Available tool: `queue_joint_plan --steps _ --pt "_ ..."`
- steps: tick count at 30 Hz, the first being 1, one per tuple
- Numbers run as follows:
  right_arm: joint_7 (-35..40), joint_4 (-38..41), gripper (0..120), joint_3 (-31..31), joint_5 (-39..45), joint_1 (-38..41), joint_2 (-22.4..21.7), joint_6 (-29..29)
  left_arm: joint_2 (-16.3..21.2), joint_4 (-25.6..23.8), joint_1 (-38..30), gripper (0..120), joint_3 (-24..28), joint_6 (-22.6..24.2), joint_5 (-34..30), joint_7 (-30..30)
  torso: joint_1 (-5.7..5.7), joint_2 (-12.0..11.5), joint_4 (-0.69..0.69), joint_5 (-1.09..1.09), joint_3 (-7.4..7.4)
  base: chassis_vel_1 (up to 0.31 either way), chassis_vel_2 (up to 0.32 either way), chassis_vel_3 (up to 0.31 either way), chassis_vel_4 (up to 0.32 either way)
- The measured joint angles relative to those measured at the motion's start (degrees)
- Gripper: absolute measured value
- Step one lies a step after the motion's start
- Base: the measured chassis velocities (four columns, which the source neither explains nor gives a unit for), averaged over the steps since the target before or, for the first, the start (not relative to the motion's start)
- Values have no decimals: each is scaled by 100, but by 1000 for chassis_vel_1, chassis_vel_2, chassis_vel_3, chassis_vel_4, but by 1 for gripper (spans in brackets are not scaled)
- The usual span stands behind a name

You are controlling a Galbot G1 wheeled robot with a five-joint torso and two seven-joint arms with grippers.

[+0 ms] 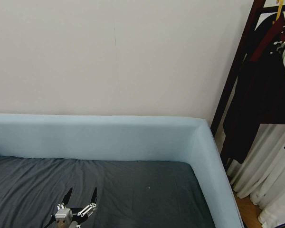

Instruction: Pick up the clothes from the sofa and hang them on the clothes hanger.

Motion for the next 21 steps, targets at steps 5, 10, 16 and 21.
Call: queue_joint_plan --steps 5,10,16,21 --pt "700 107 6 -11 711 9 5 0 0 0 0 100 0 0 0 0 0 0 1 0 0 0 0 0 0" --pt "1091 224 6 -27 1087 -16 -19 3 0 0 0 100 0 0 0 0 0 0 1 0 0 0 0 0 0" --pt "1362 323 6 -79 1403 -12 -53 8 0 0 0 100 0 0 0 0 0 0 0 0 0 0 0 0 0" --pt "1401 320 6 -155 1567 47 -7 12 0 0 0 100 0 0 0 0 0 0 -1 1 0 0 0 0 0"
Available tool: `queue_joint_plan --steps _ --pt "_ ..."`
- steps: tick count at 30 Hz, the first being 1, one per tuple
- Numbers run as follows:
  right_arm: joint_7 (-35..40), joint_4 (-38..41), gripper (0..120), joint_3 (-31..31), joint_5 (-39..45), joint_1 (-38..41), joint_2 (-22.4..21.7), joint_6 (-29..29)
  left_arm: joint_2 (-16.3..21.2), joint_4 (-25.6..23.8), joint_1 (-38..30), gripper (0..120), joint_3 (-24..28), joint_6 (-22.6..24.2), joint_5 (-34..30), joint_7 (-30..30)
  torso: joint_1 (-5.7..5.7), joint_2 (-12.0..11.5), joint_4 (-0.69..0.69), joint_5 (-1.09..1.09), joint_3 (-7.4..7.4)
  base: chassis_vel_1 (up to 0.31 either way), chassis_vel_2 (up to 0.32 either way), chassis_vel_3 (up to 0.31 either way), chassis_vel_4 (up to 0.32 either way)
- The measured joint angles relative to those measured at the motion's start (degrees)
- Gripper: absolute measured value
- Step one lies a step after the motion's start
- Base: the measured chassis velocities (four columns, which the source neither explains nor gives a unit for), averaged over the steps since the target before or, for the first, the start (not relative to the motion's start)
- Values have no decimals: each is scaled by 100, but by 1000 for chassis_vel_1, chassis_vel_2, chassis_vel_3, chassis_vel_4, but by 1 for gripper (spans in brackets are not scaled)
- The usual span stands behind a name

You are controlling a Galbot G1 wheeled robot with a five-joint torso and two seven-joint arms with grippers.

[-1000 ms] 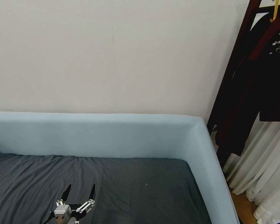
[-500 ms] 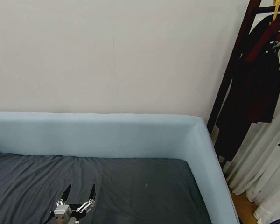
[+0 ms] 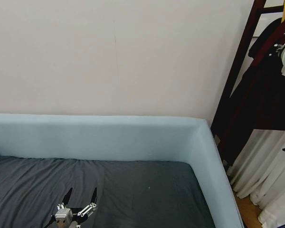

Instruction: Pick up the clothes from the sofa and hang them on the clothes hanger.

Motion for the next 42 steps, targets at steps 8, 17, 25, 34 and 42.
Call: queue_joint_plan --steps 8,17,25,34,42 --pt "-273 163 32 -85 -115 41 -42 5 0 0 0 100 0 0 0 0 0 0 1 -1 0 0 0 0 0" --pt "-699 786 62 -139 -125 -89 -317 46 0 0 0 100 0 0 0 0 0 0 2 -1 0 0 0 0 0" --pt "-1802 1883 90 267 -263 -900 -1071 853 1 0 0 100 0 1 1 1 0 0 0 0 0 0 0 0 0" --pt "-2439 3153 100 1029 -220 -2437 -1934 1629 0 0 0 100 0 1 1 0 0 1 1 -4 -1 0 0 0 0" --pt "-3186 3919 100 3676 -1117 -6172 -1454 2303 1 0 0 100 0 1 1 0 0 0 2 6 1 0 0 0 0"
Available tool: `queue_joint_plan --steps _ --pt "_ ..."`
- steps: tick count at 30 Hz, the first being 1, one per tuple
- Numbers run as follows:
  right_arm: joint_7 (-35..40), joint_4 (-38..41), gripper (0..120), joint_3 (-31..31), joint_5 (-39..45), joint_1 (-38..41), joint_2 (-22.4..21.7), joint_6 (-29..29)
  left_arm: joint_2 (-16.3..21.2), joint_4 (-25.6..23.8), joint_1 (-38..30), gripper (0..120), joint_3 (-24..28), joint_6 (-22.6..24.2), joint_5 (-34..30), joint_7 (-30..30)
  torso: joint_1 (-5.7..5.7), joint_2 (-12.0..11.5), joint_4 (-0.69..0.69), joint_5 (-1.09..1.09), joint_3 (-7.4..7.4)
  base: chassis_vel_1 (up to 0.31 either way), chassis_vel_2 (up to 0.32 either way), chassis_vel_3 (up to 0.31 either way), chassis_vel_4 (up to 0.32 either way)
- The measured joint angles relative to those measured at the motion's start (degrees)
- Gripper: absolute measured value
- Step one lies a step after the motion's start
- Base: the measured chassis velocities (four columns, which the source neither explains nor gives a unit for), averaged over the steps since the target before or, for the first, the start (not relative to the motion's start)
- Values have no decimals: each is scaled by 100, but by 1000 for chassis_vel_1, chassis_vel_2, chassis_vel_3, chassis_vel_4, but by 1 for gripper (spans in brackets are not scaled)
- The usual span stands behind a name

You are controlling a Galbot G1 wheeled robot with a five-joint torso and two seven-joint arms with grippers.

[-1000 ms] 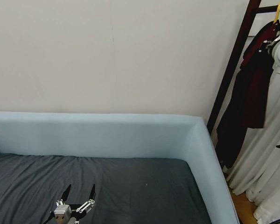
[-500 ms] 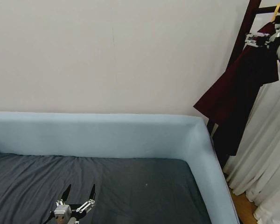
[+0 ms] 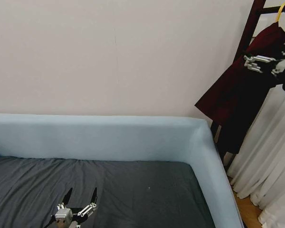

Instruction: Pick up the clothes from the sofa and hang them on the clothes hanger.

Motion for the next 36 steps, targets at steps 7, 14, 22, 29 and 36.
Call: queue_joint_plan --steps 7,14,22,29,36 --pt "-761 593 100 1546 -1282 -2825 1344 495 0 0 0 100 0 0 0 0 0 0 -1 -6 -1 0 0 0 0" --pt "-1240 1026 100 1814 -2373 -4061 2636 933 0 0 0 100 -1 0 0 0 0 0 0 -8 -1 0 0 0 0" --pt "-1911 941 100 1580 -3908 -5407 4224 2373 0 0 0 100 0 -1 0 0 0 0 0 -7 -1 0 0 0 0" --pt "-2087 833 100 1069 -4771 -5896 4947 3097 0 0 0 100 0 -1 0 1 -1 0 0 -8 -1 0 0 0 0" --pt "-2029 771 100 722 -5044 -5921 5094 3346 0 0 0 100 0 -1 0 1 0 0 0 -7 -1 0 0 0 0"
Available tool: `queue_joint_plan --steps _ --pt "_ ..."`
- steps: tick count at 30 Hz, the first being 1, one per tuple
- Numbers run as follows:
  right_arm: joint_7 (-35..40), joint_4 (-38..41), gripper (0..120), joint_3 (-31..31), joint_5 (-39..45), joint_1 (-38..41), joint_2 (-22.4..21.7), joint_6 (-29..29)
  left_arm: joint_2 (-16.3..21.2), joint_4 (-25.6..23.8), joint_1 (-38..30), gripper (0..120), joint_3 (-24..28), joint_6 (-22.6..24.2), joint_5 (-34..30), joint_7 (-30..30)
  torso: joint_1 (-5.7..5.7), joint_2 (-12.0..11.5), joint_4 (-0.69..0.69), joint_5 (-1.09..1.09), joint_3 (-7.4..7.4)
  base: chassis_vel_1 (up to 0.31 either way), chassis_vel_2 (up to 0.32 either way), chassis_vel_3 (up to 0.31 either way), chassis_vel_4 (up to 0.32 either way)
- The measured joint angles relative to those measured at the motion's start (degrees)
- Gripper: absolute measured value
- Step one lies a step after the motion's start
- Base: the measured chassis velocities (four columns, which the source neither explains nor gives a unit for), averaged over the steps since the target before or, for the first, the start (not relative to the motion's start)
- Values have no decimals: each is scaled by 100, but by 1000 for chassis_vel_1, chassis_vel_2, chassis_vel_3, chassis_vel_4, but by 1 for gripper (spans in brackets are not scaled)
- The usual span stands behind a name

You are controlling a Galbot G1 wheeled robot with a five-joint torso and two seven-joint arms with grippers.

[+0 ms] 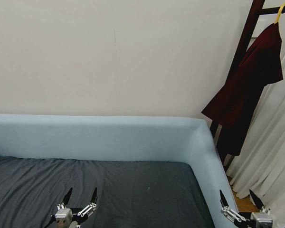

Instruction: Pick up the clothes from the sofa and hang them on the clothes hanger.

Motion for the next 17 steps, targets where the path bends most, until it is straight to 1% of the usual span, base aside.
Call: queue_joint_plan --steps 6,17 --pt "59 1 100 -94 -79 136 -132 15 0 0 0 100 0 0 0 0 0 -1 0 1 0 0 0 0 0" --pt "78 4 100 -108 -107 172 -171 -48 0 0 0 100 0 0 0 0 0 0 0 1 0 0 0 0 0"
